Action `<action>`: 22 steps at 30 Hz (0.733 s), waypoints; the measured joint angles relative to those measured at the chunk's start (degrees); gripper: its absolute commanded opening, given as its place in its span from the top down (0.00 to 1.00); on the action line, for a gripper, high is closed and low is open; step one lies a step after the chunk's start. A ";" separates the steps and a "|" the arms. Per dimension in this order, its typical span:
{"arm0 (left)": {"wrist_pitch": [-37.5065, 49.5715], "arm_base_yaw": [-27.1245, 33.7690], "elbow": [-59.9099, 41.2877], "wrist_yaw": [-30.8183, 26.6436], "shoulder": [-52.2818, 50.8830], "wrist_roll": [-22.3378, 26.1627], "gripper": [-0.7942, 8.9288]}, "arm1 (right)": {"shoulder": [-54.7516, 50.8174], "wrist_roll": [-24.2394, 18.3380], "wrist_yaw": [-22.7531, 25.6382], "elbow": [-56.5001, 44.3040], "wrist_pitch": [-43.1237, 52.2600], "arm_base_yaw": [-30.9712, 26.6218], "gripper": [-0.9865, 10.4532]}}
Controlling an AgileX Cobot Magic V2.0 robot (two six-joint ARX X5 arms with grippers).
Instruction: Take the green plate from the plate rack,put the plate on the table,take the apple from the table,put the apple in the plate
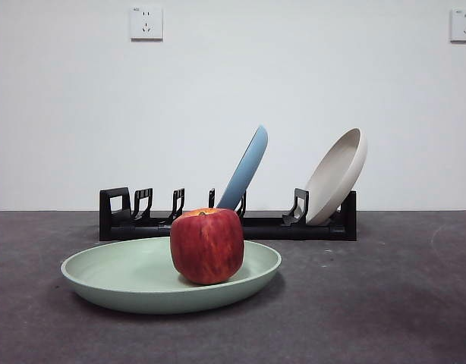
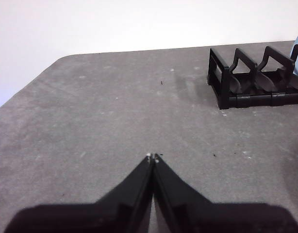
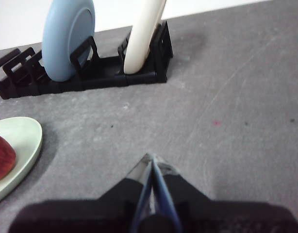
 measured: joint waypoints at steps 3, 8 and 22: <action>0.00 0.00 0.00 0.00 0.00 0.00 0.92 | -0.81 0.28 0.02 -0.13 0.63 0.00 0.91; 0.00 0.00 0.00 0.00 0.00 0.00 0.92 | -1.01 0.66 0.02 -0.13 0.63 0.00 0.91; 0.00 0.00 0.00 0.00 0.00 0.00 0.92 | -0.96 0.94 0.02 -0.13 0.63 0.00 0.91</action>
